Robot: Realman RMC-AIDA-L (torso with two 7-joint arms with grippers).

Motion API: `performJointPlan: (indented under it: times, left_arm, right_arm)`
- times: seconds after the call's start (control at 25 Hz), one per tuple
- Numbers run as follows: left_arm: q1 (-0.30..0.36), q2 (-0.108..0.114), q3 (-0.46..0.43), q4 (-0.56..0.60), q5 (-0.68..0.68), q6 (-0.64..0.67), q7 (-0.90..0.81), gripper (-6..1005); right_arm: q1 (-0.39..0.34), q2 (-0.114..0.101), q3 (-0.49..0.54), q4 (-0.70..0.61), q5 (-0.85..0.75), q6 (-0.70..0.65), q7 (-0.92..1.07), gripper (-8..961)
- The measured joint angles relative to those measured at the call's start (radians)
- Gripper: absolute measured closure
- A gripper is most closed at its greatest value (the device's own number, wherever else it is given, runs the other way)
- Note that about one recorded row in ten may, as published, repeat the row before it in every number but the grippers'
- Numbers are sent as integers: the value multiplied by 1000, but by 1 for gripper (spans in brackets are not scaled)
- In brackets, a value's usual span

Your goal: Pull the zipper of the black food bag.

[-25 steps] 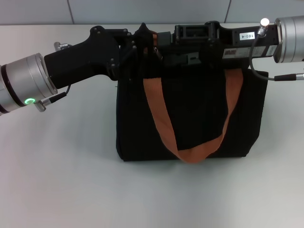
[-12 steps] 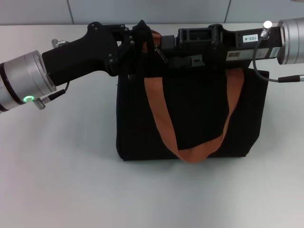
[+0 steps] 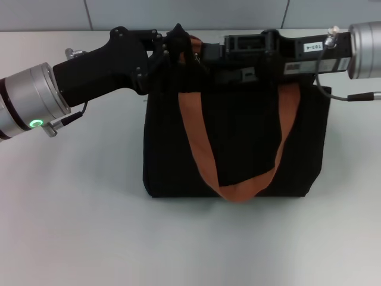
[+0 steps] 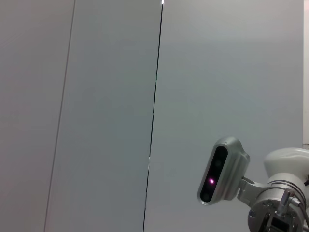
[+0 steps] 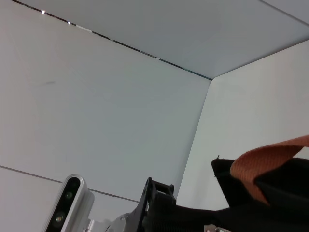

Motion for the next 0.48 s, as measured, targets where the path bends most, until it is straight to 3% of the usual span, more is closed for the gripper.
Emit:
performJointPlan:
  times: [0.48]
  left_arm:
    - [-4,-1,7,-12,-1,9,3,981]
  right_arm:
    - [21,32,-13,-5,-1,12,-14,160]
